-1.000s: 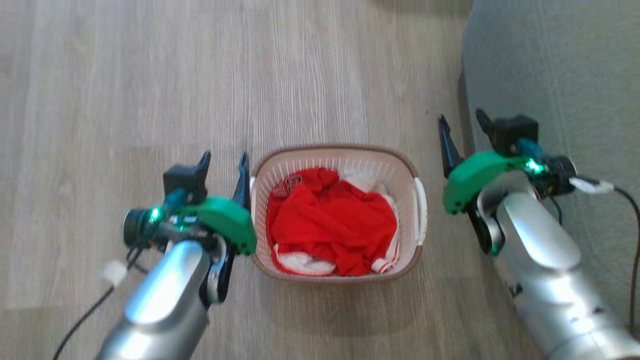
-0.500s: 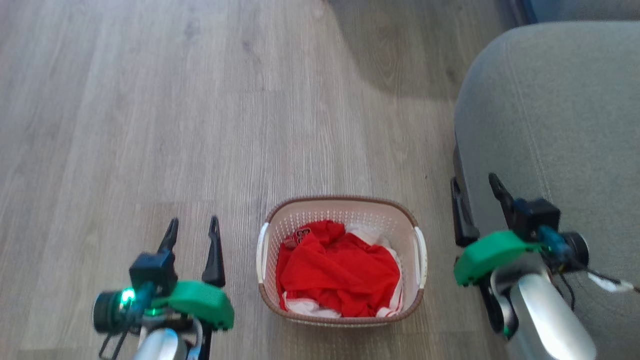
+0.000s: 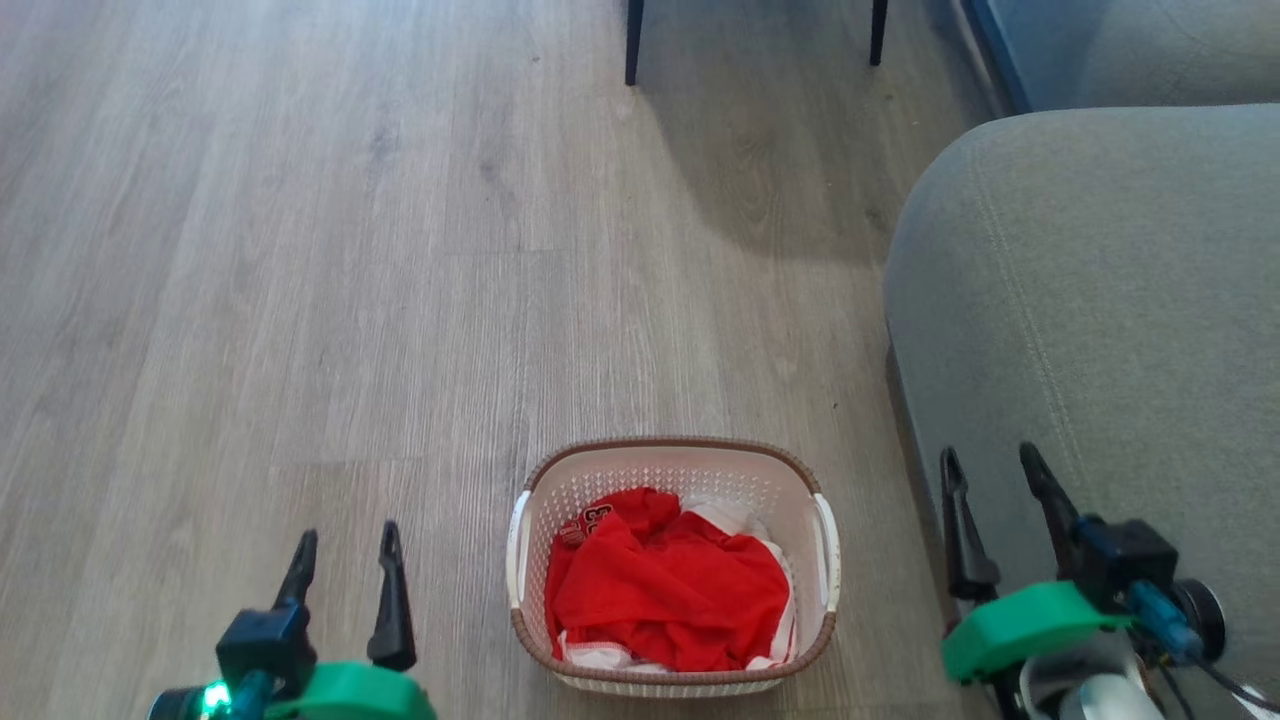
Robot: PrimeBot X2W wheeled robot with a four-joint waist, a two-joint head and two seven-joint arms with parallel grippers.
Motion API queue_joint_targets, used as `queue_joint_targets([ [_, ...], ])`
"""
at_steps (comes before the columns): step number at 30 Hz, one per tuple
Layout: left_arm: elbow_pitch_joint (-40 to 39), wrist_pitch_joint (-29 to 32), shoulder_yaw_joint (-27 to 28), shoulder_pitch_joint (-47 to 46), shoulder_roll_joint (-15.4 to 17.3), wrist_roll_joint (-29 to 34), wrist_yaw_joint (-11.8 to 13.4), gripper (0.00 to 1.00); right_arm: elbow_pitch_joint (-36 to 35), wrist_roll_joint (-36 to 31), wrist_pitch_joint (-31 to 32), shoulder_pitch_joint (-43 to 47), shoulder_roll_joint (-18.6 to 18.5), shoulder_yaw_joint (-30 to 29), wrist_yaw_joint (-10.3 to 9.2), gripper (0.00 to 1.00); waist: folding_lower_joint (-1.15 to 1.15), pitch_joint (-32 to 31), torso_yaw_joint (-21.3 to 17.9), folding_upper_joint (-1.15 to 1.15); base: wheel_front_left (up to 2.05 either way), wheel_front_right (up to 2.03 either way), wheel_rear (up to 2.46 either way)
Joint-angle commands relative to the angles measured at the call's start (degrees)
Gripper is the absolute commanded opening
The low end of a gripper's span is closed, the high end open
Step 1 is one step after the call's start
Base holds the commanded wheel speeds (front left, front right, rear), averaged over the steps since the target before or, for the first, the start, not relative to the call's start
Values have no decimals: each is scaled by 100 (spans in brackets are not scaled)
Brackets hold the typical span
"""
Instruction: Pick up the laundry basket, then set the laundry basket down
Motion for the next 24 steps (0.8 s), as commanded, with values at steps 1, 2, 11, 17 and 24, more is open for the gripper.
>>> queue_joint_targets([
  [1, -237, -54, 273, -154, 4, 64, -18, 100, -256, -69, -76, -73, -6, 93, 7, 100, 1, -15, -22, -1, 0, 0, 0],
  [2, -255, -54, 302, -119, -2, 82, -32, 100, -302, -72, -76, -17, -6, 75, 7, 100, 1, -20, -28, -1, 0, 0, 0],
  [11, -414, -54, 523, 90, -88, 257, -107, 100, -446, -114, -76, 156, -6, -9, 7, 100, 1, -73, -53, -1, 0, 0, 0],
  [17, -465, -54, 591, 122, -160, 344, -166, 100, -456, -157, -76, 147, -6, -58, 7, 100, 1, -48, -45, -1, 0, 0, 0],
  [24, -570, -54, 686, 119, -213, 415, -327, 100, -430, -154, -28, 131, -6, -57, 7, 100, 1, -15, -61, -1, 0, 0, 0],
])
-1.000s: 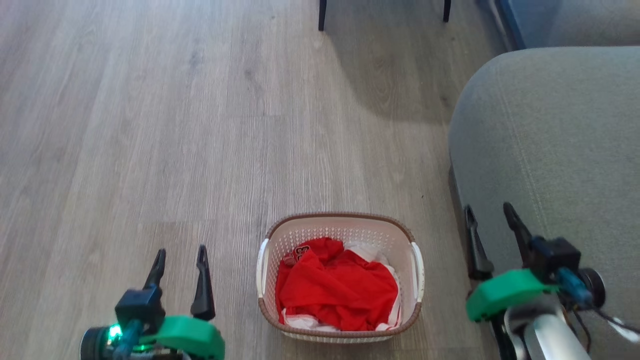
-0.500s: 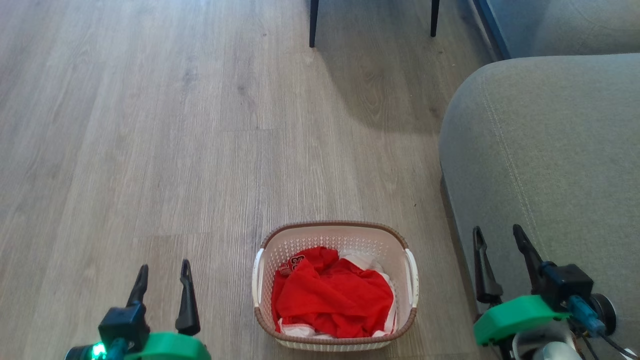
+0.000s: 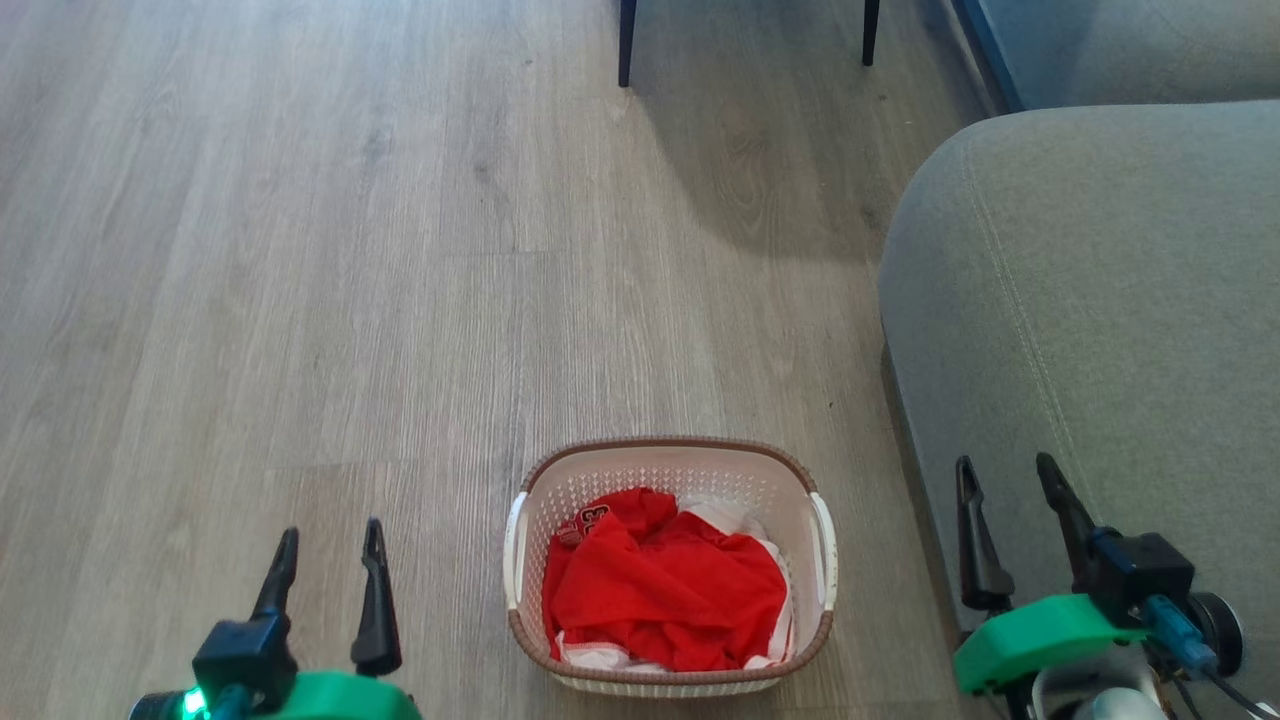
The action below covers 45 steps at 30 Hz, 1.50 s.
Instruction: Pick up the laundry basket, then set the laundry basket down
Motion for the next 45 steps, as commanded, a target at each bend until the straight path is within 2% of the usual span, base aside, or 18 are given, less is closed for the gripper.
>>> queue_joint_targets([
  [1, -229, -54, 231, -200, -37, 65, -44, 100, -174, -27, -27, -174, -36, 118, 7, 100, 0, 4, -1, 0, 0, 0, 0],
  [2, -16, 0, 28, 0, -10, -1, -49, 0, 6, 1, 1, 0, 0, 0, 0, 0, 0, 6, -1, 0, 0, 0, 0],
  [7, 383, 33, -4, 62, -35, -56, -52, 0, 422, 56, 13, 59, 12, 14, 0, 0, 0, 8, -3, 0, 0, 0, 0],
  [45, 631, 534, 365, -465, -43, -2516, -499, 0, 535, 2638, 495, -254, -123, -143, 2, 0, 0, 12, -46, 0, 0, 0, 0],
])
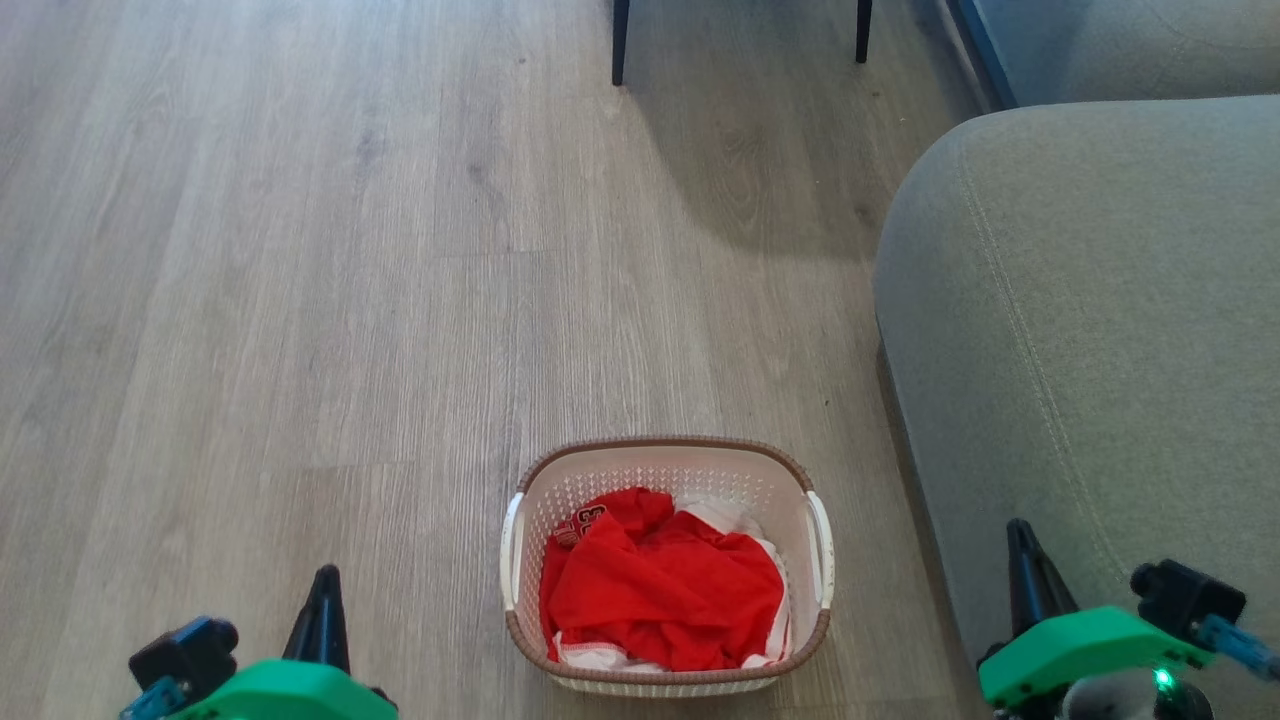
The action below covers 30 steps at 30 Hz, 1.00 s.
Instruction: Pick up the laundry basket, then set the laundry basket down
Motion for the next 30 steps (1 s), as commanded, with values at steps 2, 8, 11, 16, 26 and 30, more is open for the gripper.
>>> queue_joint_targets([
  [2, -148, 48, 170, -298, -2, -236, -69, 0, -138, 258, 48, -330, -123, -28, 2, 0, 0, 0, -3, 0, 0, 0, 0],
  [8, -114, 137, 240, -380, -12, -623, -141, 0, -120, 663, 136, -380, -136, -66, 2, 0, 0, 1, -10, 0, 0, 0, 0],
  [11, -102, 167, 264, -408, -16, -753, -165, 0, -114, 799, 165, -396, -139, -79, 3, 0, 0, 1, -12, 0, 0, 0, 0],
  [16, -72, 243, 325, -477, -25, -1075, -225, 0, -99, 1136, 241, -438, -148, -113, 3, 0, 0, 2, -18, 0, 0, 0, 0],
  [26, -10, 399, 450, -618, -47, -1718, -346, 0, -68, 1807, 395, -523, -161, -185, 3, 0, 0, 3, -29, 0, 0, 0, 0],
  [30, 21, 478, 515, -688, -60, -2037, -406, 0, -52, 2141, 474, -565, -166, -223, 4, 0, 0, 4, -35, 0, 0, 0, 0],
])
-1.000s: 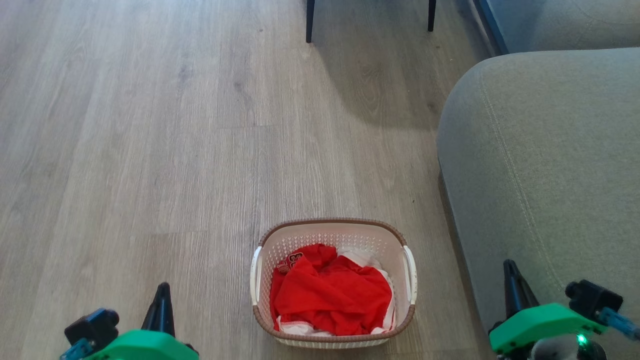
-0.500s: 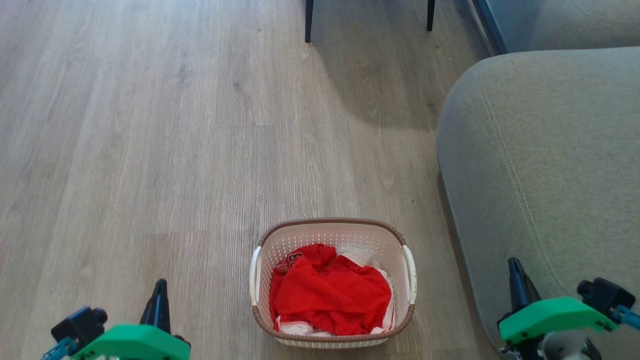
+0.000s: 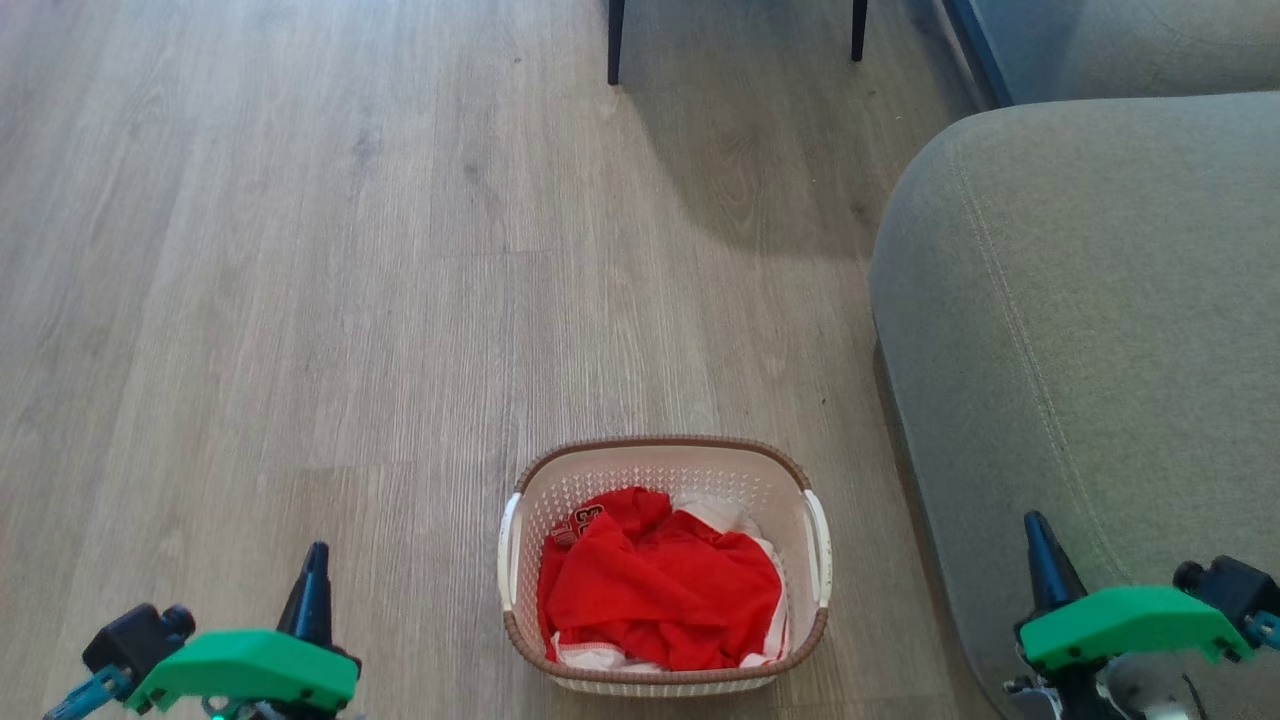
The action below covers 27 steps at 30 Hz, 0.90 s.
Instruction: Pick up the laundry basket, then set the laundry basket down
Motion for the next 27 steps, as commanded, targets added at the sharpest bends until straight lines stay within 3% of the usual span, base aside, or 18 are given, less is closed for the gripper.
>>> queue_joint_targets([
  [1, -155, 48, 177, -368, -3, -184, -65, 0, -163, 198, 53, -352, -122, 22, 5, 0, 0, 0, -2, 0, 0, 0, 0],
  [27, 3, 455, 514, -720, -75, -1765, -366, 0, -83, 1849, 459, -564, -137, -185, 6, 0, 0, 3, -31, 0, 0, 0, 0],
])
